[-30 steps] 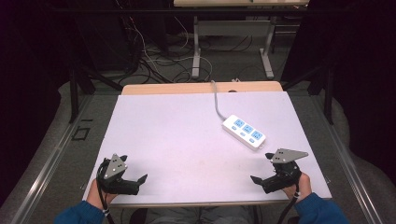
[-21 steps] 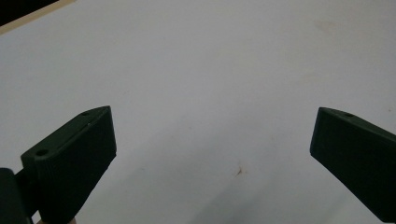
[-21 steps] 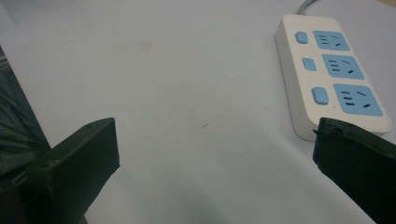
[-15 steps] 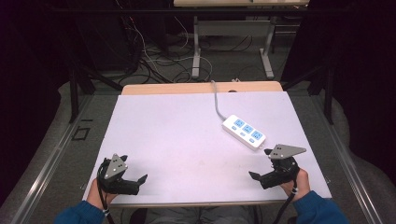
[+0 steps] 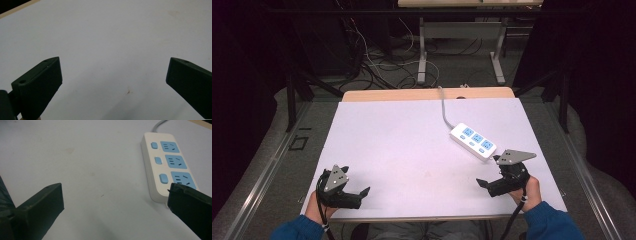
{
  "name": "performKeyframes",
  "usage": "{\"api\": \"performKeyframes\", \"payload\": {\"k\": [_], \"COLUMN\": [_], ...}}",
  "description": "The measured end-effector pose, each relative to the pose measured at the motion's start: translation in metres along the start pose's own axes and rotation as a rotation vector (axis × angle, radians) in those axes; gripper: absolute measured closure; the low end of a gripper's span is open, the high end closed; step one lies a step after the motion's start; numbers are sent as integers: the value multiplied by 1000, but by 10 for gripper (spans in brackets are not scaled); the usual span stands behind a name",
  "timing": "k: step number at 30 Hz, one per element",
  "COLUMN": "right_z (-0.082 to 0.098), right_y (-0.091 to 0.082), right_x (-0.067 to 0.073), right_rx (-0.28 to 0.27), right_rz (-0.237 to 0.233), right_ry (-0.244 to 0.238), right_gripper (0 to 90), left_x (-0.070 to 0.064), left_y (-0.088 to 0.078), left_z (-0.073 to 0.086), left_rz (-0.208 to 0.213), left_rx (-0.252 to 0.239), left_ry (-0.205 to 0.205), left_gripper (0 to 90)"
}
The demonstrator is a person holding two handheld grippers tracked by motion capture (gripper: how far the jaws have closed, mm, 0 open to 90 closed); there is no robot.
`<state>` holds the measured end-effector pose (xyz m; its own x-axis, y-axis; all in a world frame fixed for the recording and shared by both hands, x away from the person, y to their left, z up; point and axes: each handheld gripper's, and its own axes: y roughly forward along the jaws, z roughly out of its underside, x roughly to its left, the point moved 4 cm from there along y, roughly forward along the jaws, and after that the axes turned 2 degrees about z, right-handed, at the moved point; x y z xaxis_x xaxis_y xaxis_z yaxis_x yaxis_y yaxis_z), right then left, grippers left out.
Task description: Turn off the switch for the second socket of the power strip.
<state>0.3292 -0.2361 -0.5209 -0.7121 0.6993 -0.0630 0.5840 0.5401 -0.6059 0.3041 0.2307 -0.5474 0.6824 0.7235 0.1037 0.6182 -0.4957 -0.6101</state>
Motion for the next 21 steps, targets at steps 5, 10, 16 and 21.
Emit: {"api": "performKeyframes", "payload": {"k": [5, 10, 16, 21], "right_z": [-5, -9, -14, -17], "right_y": [4, 7, 11, 14], "right_x": [-4, -7, -11, -15], "right_rx": [3, 2, -1, 3], "right_rz": [9, 10, 17, 21], "right_ry": [1, 8, 16, 16], "right_gripper": [1, 1, 3, 4], "left_x": [0, 0, 0, 0], "left_y": [0, 0, 1, 1], "left_z": [0, 0, 0, 0], "left_rz": [3, 4, 2, 3], "left_rx": [0, -1, -5, -5], "left_ry": [-3, -2, -2, -2], "left_gripper": [3, 3, 3, 3]}}
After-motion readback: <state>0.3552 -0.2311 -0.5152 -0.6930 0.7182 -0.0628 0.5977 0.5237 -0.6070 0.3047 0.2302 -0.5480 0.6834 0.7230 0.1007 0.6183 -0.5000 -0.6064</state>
